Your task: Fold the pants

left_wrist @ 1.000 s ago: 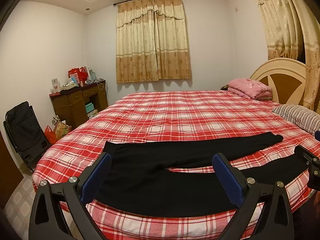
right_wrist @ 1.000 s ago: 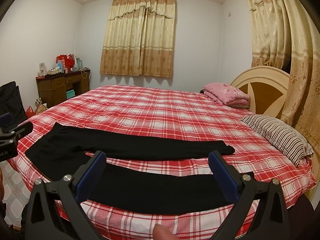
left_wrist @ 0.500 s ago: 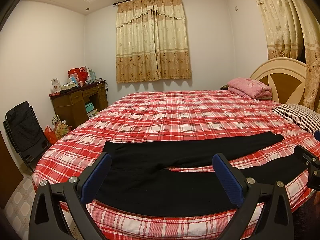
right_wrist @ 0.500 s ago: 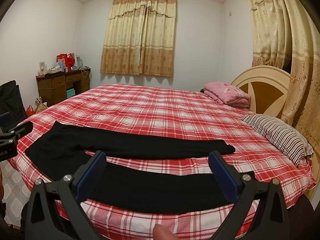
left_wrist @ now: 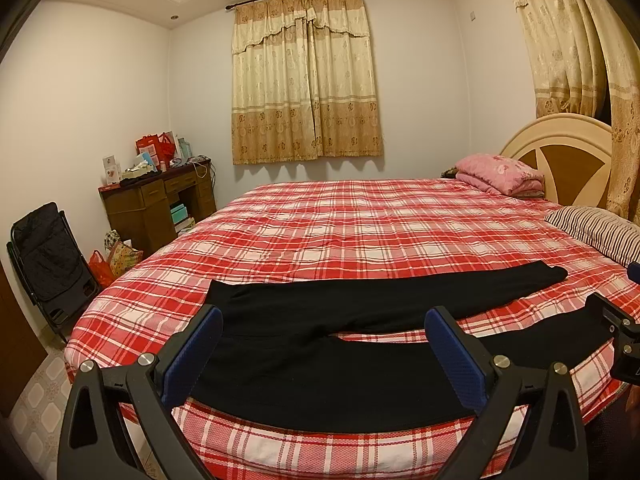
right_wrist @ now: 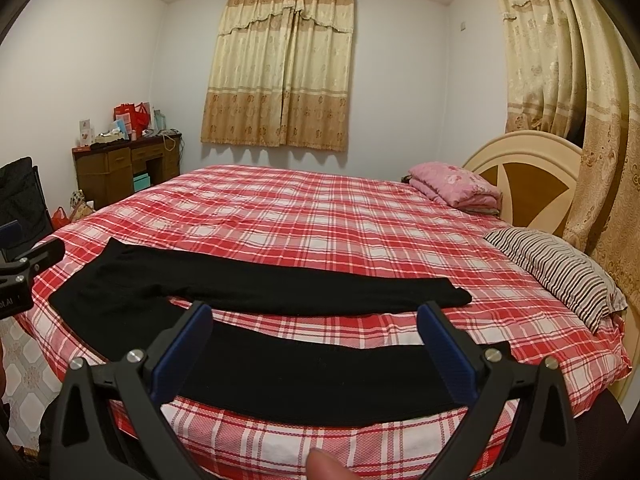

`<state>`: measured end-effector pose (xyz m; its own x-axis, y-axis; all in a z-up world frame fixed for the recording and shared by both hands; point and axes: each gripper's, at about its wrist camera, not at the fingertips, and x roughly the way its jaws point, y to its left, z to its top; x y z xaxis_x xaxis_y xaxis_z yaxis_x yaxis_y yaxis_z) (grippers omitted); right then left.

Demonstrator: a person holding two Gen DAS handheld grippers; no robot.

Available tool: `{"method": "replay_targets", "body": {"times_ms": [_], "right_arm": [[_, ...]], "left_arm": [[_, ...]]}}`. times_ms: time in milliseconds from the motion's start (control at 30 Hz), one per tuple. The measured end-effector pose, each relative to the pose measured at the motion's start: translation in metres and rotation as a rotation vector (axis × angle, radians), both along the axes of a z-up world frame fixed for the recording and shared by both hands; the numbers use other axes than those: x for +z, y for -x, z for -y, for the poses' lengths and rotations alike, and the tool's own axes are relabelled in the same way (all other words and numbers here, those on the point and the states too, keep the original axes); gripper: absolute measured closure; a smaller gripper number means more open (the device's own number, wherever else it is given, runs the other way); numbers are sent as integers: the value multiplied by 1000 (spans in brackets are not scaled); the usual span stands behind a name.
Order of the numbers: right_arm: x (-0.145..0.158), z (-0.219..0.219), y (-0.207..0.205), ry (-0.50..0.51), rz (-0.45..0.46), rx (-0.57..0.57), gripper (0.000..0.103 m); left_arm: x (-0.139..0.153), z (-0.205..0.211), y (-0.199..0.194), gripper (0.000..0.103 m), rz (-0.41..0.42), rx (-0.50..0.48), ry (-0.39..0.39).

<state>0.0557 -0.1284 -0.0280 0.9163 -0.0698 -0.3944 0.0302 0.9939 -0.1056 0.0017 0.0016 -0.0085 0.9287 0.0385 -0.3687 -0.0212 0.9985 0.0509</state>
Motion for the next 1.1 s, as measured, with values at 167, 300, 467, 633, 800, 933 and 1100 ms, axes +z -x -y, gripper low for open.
{"method": "replay_targets", "body": {"times_ms": [167, 300, 467, 633, 800, 933, 1100], "right_arm": [[0, -1, -2, 0, -2, -1, 0], [-3, -2, -2, 3, -7, -1, 0], [-7, -2, -8, 9, -26, -7, 0], [-22, 4, -20, 7, -76, -16, 0], [-36, 10, -31, -5, -94, -22, 0], [-50, 15, -42, -4, -116, -45, 0], [-76, 20, -63, -4, -212, -45, 0]], "left_arm": [[-3, -1, -1, 1, -6, 0, -1], [-8, -1, -5, 1, -16, -1, -1], [-26, -2, -23, 1, -62, 8, -16], [-45, -14, -52, 1, -108, 57, -43], [-64, -34, -90, 1, -157, 97, -76], [-78, -52, -124, 1, -203, 102, -98], [-83, -87, -167, 1, -235, 94, -126]]}}
